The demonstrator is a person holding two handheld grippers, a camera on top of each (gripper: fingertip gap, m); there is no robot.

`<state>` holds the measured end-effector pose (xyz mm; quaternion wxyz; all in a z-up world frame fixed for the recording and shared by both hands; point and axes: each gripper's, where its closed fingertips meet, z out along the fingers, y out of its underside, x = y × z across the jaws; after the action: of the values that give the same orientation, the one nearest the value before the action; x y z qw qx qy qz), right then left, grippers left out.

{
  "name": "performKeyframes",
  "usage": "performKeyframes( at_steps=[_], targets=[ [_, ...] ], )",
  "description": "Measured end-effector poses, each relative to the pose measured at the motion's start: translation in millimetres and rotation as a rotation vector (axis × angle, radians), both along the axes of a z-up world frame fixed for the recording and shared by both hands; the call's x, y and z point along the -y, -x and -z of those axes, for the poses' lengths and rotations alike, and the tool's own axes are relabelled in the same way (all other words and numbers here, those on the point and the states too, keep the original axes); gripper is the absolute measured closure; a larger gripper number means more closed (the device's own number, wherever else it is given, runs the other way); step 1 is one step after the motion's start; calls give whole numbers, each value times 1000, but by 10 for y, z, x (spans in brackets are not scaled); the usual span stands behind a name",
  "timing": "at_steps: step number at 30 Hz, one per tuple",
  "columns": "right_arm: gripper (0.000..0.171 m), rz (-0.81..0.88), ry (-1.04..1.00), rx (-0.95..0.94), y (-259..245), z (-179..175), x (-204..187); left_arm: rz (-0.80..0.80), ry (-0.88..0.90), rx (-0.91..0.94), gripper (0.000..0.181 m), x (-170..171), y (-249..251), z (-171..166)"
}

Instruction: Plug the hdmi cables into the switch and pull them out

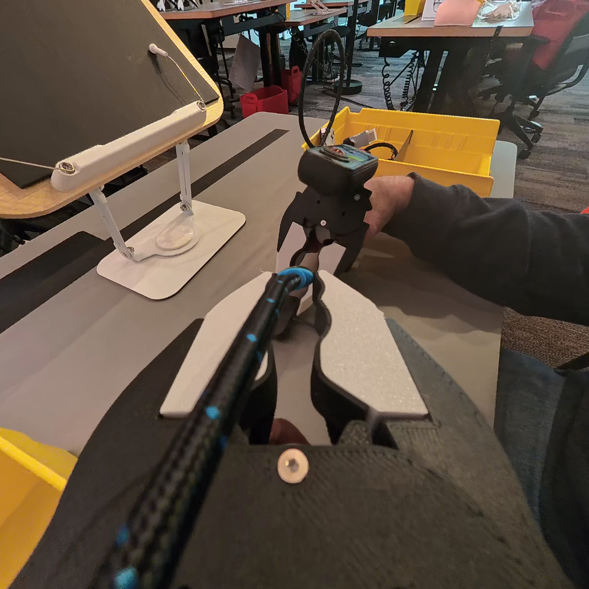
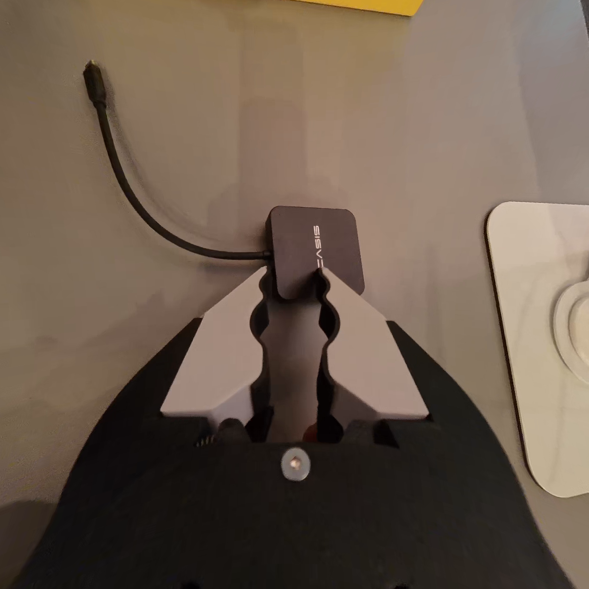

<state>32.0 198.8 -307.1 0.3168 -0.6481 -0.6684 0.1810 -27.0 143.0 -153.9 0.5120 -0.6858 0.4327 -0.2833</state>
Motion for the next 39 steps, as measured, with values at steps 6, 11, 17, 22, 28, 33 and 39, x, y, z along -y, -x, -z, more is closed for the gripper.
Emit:
performKeyframes(
  at_steps=[6,11,17,22,28,33,39],
  targets=[
    [171,19,5,15,-24,42,-49,1,-1,0,161,0,-2,-5],
    [153,-63,-66,-42,85,-103,66,2,-2,2,161,0,3,-12],
    [148,-173,-5,63,171,106,341,2,-2,1,161,0,5,-15],
    [163,-178,84,30,284,140,404,8,1,-2,161,8,-13,-1],
    [169,-186,119,-6,321,115,419,9,-8,0,161,23,-20,-35],
    [171,-193,155,-168,392,-214,453,1,-23,14,161,18,21,-118],
    [171,-154,197,-440,321,-803,368,-14,-52,39,161,8,92,-289]
  ],
)
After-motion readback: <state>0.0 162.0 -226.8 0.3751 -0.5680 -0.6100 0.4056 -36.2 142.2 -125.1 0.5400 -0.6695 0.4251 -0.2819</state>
